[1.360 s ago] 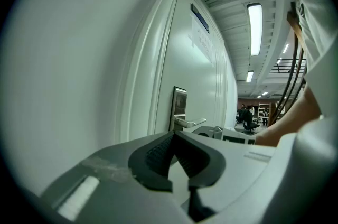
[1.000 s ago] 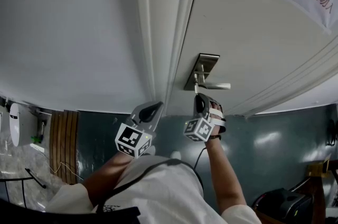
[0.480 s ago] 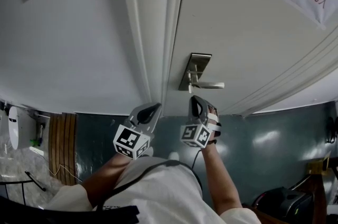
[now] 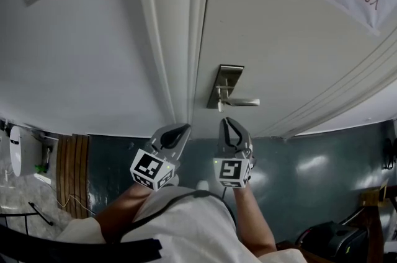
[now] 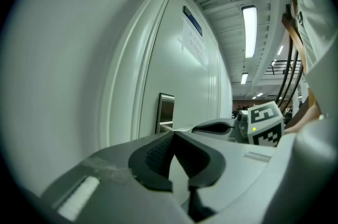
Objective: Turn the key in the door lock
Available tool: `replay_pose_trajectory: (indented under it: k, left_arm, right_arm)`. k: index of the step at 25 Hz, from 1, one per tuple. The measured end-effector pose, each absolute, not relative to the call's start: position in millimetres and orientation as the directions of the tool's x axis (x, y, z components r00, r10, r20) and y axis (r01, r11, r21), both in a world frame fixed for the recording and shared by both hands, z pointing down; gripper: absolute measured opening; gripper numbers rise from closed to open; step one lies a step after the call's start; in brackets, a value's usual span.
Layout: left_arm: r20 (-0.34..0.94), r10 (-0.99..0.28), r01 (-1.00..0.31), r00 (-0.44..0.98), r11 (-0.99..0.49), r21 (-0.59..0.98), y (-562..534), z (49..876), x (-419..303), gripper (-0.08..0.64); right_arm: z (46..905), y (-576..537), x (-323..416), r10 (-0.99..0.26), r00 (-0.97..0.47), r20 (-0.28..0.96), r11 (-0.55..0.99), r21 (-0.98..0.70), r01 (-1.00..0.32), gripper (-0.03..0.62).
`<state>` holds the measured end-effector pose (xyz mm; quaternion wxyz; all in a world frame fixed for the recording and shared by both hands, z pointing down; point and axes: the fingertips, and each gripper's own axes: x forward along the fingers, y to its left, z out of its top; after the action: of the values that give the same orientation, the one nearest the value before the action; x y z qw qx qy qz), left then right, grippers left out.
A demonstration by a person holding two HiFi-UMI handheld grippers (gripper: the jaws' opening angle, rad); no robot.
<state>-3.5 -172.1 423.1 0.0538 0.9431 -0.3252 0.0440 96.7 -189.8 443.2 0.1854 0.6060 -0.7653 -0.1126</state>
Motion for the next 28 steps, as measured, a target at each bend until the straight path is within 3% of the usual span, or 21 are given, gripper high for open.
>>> replay_pose_trajectory:
  k: [13, 28]
  left_arm:
    - [0.056, -0.616, -0.618, 0.786, -0.782, 0.077, -160, 396, -4, 0.005]
    - [0.043, -0.646, -0.647, 0.762, -0.757, 0.094, -153, 397, -13, 0.005]
  right_arm:
    - [405, -146, 97, -0.959, -0.277, 0.066, 0.278, 0.011, -0.961, 0.010]
    - [401, -132, 99, -0.957, -0.285, 0.055, 0.284, -0.029, -0.959, 0.008]
